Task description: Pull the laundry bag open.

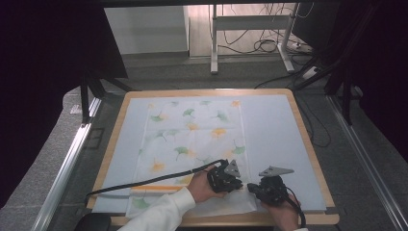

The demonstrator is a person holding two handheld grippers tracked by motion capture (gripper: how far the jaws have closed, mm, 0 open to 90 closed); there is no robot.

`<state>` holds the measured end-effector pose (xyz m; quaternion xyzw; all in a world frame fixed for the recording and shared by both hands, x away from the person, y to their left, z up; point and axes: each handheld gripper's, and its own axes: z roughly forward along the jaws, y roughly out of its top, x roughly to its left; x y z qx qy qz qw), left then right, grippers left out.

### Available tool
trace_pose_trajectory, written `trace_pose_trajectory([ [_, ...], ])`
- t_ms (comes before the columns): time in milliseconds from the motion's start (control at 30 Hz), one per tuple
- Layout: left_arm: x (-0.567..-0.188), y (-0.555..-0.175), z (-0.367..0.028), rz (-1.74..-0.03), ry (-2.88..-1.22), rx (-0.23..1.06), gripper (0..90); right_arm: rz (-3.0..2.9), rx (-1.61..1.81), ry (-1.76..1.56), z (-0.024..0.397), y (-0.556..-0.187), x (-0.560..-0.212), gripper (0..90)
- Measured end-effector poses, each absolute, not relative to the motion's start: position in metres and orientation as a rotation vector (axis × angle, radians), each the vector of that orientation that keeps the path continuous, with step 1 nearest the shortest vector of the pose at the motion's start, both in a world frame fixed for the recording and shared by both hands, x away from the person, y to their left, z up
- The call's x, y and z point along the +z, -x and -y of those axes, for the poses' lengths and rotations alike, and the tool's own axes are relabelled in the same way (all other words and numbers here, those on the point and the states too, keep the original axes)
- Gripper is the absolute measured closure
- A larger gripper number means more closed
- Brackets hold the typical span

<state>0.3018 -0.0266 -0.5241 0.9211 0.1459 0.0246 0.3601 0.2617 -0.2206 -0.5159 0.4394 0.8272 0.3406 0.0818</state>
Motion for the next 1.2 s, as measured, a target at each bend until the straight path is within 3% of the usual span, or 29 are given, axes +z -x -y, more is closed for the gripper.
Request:
trace_pose_trajectory([
  [1200,-0.523,-0.3,-0.013,-0.404,-2.412,0.084,85.1,-2.485,1.044,-1.335,0.222,-0.267,-0.52,89.3],
])
